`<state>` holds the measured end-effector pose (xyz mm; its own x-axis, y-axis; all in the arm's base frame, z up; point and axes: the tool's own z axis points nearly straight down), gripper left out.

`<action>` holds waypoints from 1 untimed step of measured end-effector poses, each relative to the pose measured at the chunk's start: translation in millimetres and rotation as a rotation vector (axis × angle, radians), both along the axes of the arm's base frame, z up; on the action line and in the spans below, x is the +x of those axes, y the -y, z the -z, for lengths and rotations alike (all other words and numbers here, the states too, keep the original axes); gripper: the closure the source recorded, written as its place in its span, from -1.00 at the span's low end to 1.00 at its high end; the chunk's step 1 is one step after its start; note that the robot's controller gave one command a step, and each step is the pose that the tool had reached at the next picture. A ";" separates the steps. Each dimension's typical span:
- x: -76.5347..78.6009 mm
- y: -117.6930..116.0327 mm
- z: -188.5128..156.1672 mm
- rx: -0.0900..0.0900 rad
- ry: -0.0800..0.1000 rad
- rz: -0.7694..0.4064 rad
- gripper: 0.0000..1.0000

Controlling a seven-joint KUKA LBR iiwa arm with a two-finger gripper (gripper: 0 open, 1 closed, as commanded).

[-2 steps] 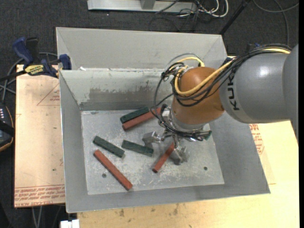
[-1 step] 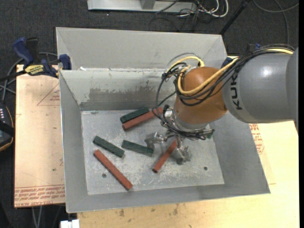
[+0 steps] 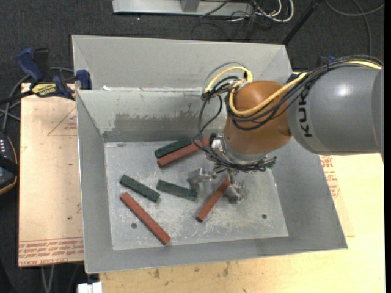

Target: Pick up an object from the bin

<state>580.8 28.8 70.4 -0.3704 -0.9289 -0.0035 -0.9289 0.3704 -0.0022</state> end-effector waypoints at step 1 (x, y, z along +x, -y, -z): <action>-24.9 -27.8 0.4 0.001 -0.005 -0.027 -1.00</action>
Offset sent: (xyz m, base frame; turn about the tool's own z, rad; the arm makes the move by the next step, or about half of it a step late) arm -0.0238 0.0242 -0.0004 -0.0229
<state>555.9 56.7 69.9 -0.3456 -0.9384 -0.0031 -0.9384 0.3456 0.0027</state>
